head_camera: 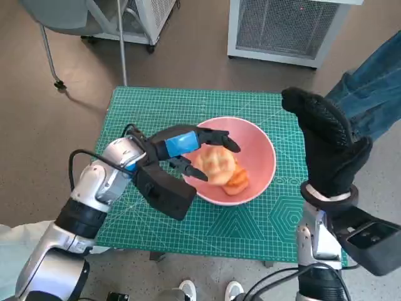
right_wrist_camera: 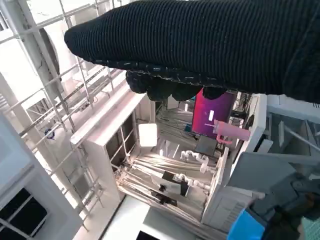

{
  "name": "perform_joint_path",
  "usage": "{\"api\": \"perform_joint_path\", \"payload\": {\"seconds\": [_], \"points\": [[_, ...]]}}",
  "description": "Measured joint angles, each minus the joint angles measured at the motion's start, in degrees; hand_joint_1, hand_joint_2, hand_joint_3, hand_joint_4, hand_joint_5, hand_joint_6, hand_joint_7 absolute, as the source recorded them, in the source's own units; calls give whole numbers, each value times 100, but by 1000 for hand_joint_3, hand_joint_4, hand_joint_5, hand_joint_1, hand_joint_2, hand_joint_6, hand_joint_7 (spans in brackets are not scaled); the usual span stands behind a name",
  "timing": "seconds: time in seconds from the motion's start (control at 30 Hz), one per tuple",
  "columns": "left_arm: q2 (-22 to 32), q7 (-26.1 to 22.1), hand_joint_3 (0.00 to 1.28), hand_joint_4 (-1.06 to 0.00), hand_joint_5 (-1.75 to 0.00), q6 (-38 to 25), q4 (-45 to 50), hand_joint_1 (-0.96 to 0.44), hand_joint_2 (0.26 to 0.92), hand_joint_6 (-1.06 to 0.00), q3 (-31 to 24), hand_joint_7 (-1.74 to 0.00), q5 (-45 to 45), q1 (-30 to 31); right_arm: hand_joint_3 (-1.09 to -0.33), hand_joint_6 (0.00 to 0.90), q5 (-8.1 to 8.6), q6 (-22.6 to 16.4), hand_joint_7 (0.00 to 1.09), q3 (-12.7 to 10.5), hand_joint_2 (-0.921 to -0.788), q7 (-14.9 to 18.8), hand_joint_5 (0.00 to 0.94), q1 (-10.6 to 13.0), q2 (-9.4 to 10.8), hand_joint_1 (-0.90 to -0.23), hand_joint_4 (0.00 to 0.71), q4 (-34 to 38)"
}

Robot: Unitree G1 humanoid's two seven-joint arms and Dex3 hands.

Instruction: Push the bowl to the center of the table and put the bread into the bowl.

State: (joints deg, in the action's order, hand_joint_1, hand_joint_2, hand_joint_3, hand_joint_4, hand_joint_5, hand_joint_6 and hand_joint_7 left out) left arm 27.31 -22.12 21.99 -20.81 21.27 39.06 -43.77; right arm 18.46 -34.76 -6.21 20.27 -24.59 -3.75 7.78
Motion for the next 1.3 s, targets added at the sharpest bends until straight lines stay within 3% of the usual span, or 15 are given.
{"api": "perform_joint_path", "payload": {"seconds": [0.1,0.2,0.57,0.83,1.03,1.3], "points": [[-6,182,63,-378,-4,155,-10,-599,892,-355,-240,-146,-403,134,-755,-1,-23,-1,729,5,-921,-9,23,0,18,-613,260,1],[-19,380,106,-366,-2,271,-1,-644,912,-346,-506,-130,-738,262,-756,-1,-25,-5,728,8,-921,-22,23,-1,38,-612,260,10],[-474,708,299,-336,-7,257,333,-611,921,-362,-1637,-121,-2659,1026,-760,-1,-53,-20,737,12,-921,-41,23,-7,73,-603,259,129],[-1345,1106,510,-363,-12,622,557,-628,921,-369,-2233,-116,-4003,1692,-758,-1,-61,64,740,14,-921,-64,24,-94,67,-600,259,120],[-1821,1047,531,-333,-1,612,876,-622,921,-335,-2376,-93,-4819,1936,-769,-1,-92,227,745,46,-921,-159,22,-296,66,-588,256,32],[-1898,963,487,-310,-1,673,1183,-560,921,-337,-2480,-87,-4947,1953,-776,-1,-249,381,745,102,-921,-265,23,-518,55,-584,258,-61]]}}
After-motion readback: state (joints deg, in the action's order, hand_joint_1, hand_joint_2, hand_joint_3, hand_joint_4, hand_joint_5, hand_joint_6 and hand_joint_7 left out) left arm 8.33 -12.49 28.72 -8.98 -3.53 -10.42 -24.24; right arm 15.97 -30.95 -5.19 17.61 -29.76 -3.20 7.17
